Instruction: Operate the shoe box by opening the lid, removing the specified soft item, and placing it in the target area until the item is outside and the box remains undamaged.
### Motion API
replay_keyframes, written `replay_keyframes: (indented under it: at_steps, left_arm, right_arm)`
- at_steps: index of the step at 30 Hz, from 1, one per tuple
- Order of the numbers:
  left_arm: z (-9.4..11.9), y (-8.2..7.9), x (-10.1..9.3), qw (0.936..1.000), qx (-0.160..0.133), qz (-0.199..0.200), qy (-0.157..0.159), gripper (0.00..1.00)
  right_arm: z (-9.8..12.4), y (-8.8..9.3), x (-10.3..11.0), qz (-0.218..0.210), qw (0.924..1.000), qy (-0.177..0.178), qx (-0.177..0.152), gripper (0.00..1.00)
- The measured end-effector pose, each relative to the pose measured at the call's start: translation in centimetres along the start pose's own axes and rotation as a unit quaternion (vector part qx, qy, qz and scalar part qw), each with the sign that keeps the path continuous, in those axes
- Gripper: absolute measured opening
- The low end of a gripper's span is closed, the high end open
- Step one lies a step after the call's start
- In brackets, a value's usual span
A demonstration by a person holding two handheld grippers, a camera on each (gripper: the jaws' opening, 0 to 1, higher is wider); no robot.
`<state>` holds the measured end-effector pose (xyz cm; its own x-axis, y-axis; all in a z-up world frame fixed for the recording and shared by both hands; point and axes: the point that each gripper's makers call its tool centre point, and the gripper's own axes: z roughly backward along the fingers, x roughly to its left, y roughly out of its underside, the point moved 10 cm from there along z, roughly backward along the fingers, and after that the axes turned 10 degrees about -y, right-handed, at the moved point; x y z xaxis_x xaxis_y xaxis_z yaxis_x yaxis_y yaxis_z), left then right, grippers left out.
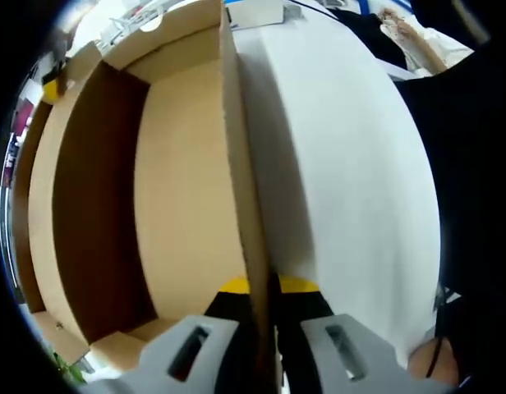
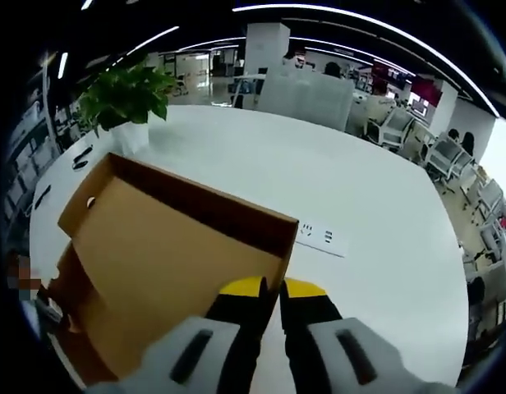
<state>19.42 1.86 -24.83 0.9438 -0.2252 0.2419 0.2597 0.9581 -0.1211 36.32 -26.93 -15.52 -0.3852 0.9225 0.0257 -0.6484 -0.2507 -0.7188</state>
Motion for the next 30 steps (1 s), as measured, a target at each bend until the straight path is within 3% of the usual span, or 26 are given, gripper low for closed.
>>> replay_keyframes:
  at_steps: [19, 24, 30]
  left_arm:
    - [0.0, 0.0, 0.2, 1.0, -0.003, 0.003, 0.003, 0.04]
    - [0.0, 0.0, 0.2, 1.0, -0.004, 0.006, 0.004, 0.04]
    - [0.1, 0.0, 0.2, 1.0, -0.003, 0.006, 0.003, 0.04]
  right_arm:
    - [1.7, 0.3, 0.3, 0.024, 0.9964, 0.022, -0.078, 0.06]
    - [2.7, 0.5, 0.7, 0.064, 0.9923, 0.031, -0.101, 0.06]
    - [3.4, 0.8, 0.9, 0.06, 0.9898, 0.033, -0.125, 0.06]
